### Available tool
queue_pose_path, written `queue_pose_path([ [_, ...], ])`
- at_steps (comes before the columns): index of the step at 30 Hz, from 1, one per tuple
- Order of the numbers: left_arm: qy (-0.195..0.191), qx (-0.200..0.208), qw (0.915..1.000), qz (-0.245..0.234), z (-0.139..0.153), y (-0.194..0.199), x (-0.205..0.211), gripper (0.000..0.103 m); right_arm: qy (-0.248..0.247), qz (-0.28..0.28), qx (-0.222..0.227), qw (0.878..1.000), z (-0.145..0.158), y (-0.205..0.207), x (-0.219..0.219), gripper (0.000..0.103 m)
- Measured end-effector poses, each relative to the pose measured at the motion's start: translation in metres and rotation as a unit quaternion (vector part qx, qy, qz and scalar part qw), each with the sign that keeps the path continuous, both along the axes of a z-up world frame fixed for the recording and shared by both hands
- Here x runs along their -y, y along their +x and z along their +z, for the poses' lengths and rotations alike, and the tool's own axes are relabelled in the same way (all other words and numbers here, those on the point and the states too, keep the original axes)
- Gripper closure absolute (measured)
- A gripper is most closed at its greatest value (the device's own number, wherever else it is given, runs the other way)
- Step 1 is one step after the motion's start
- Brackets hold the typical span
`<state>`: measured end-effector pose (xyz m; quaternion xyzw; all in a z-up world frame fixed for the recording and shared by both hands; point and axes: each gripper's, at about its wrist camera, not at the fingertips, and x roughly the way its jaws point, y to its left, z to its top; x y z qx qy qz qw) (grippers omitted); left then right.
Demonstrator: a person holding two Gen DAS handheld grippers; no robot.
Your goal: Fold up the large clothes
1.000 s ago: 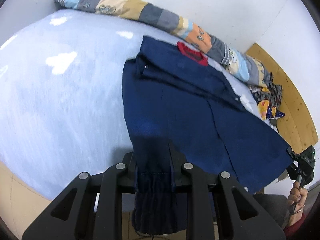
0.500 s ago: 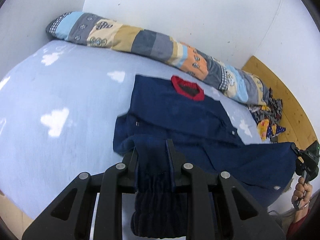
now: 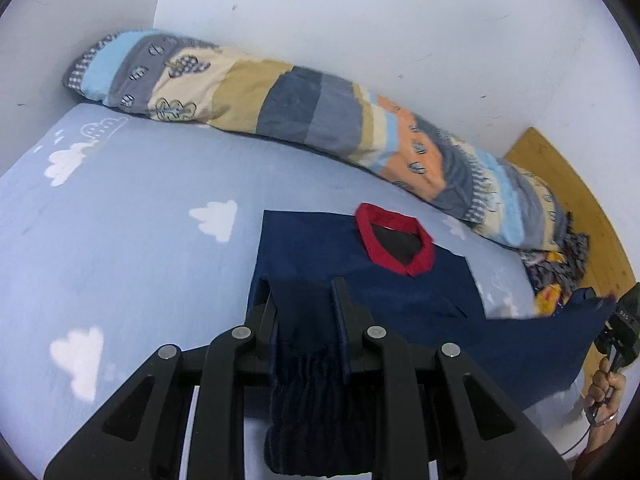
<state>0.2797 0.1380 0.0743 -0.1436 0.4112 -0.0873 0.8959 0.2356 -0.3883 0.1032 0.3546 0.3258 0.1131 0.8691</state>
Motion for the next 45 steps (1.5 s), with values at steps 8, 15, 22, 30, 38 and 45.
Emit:
queue_pose_path([
  [8, 0.003, -0.125, 0.9920, 0.017, -0.091, 0.134, 0.010, 0.080, -0.028, -0.022, -0.079, 0.996, -0.092, 0.135, 0.007, 0.090],
  [15, -0.049, -0.149, 0.9873, 0.025, -0.141, 0.176, 0.003, 0.073, -0.004, -0.074, -0.144, 0.987, -0.184, 0.196, 0.032, 0.088],
  [22, -0.202, -0.173, 0.9629, 0.047, -0.147, 0.185, -0.026, 0.047, 0.136, -0.067, -0.145, 0.978, -0.209, 0.204, 0.055, 0.051],
  [30, -0.226, -0.079, 0.9677, 0.078, -0.104, 0.170, -0.057, 0.041, 0.089, -0.069, -0.058, 0.992, -0.156, 0.174, 0.063, 0.040],
  [38, 0.004, -0.038, 0.9957, -0.084, -0.103, 0.155, 0.062, 0.041, -0.093, 0.042, -0.095, 0.990, -0.158, 0.169, -0.012, 0.040],
  [45, 0.092, -0.005, 0.9814, -0.168, -0.112, 0.166, 0.171, 0.041, -0.197, 0.130, -0.097, 0.967, -0.165, 0.197, -0.100, 0.044],
])
